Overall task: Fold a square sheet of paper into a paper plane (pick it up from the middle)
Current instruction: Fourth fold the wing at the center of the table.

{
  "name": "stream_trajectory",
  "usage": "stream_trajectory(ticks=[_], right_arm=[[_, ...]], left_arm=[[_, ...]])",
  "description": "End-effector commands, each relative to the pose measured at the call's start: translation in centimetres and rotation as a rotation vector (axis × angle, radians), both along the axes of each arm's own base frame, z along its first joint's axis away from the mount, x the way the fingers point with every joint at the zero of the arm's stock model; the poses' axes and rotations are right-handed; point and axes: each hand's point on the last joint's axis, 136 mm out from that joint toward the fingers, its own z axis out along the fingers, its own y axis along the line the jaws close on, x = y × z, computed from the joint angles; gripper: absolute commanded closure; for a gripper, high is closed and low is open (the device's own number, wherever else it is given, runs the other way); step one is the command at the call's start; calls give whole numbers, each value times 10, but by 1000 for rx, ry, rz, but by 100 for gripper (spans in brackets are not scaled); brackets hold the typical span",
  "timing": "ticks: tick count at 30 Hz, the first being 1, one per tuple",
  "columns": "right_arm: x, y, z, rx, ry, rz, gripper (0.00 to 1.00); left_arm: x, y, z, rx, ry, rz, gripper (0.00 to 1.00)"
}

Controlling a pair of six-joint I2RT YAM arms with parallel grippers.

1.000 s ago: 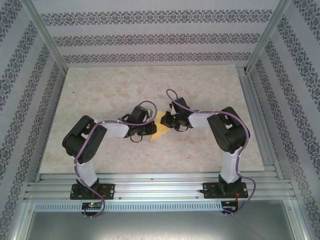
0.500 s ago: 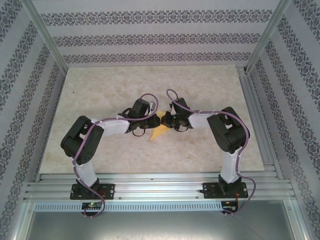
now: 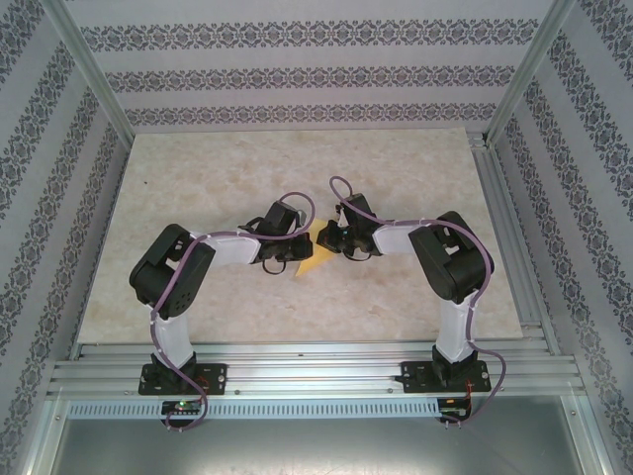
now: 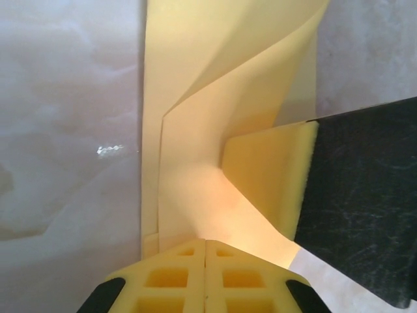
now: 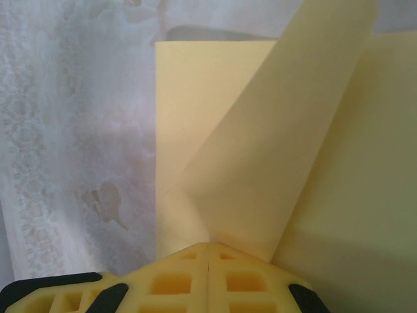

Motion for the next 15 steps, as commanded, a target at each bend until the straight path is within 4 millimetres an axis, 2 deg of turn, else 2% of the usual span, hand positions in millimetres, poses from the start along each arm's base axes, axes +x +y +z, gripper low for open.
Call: stream_trajectory(ticks=[1, 4, 8, 11, 15], right_arm=[[0, -7, 2, 9, -3, -10, 96], [4, -3, 21, 47, -38, 5, 94], [6, 4, 36, 80, -67, 30, 93], [3, 6, 37, 74, -75, 43, 93], [0, 5, 24, 41, -44, 49, 93]], left_arm=[[-4, 13, -14, 60, 15, 12, 93], [-8, 14, -18, 61, 26, 12, 94], [-9, 16, -21, 62, 32, 13, 95], [-10, 16, -22, 63, 36, 11, 95], [-12, 17, -24, 66, 42, 10, 95]])
